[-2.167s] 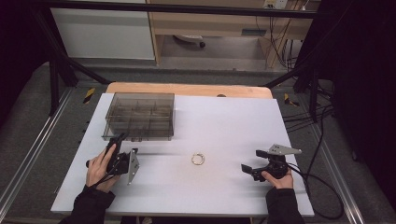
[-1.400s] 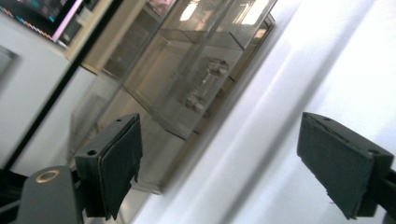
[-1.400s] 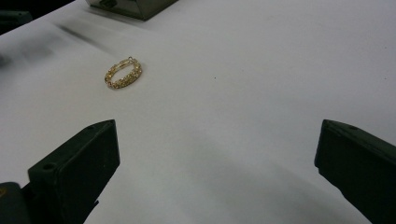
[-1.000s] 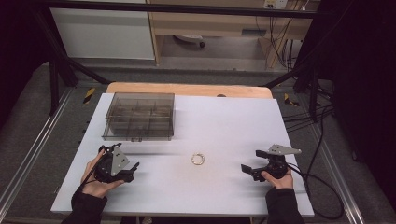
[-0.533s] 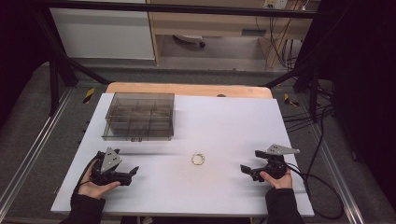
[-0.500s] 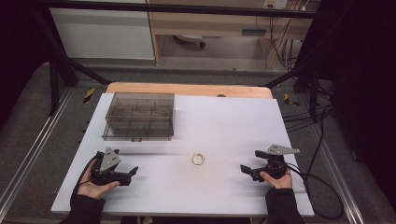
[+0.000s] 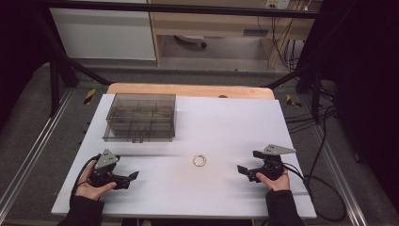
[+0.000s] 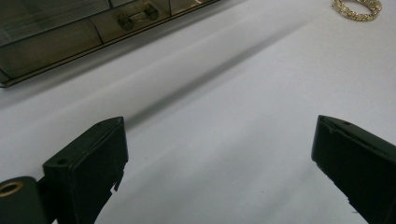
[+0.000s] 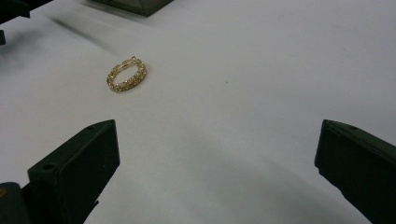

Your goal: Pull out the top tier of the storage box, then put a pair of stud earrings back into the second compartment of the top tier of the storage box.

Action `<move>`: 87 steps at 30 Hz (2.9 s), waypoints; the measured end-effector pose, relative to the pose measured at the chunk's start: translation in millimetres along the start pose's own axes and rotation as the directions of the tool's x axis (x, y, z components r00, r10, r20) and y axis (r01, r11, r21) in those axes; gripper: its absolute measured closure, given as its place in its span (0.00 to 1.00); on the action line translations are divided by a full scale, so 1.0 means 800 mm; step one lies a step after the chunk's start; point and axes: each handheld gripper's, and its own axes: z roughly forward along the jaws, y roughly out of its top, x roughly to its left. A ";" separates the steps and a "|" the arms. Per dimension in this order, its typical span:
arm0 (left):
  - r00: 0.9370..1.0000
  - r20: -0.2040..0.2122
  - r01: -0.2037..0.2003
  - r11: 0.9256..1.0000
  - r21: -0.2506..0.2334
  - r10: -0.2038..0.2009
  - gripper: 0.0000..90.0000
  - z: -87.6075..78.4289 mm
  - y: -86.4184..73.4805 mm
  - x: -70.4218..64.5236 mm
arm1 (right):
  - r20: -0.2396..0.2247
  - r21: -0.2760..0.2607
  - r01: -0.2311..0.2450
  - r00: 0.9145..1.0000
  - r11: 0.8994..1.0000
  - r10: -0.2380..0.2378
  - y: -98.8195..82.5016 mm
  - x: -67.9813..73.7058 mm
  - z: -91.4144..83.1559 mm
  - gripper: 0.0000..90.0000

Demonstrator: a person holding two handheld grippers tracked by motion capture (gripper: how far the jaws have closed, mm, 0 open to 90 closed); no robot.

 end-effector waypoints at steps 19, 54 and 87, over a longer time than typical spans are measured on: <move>0.998 0.051 0.025 1.000 -0.015 -0.024 0.04 0.000 -0.002 0.006 | 0.031 0.022 0.008 0.999 1.000 -0.009 0.015 0.019 0.024 0.01; 0.994 0.111 0.027 0.999 -0.031 -0.023 0.04 0.000 -0.002 0.006 | 0.011 0.116 0.043 0.999 0.992 -0.045 0.066 0.076 0.099 0.10; 0.993 0.116 0.027 0.999 -0.031 -0.023 0.04 0.000 -0.002 0.006 | 0.023 0.260 0.037 0.999 0.965 -0.045 0.075 0.094 0.144 0.76</move>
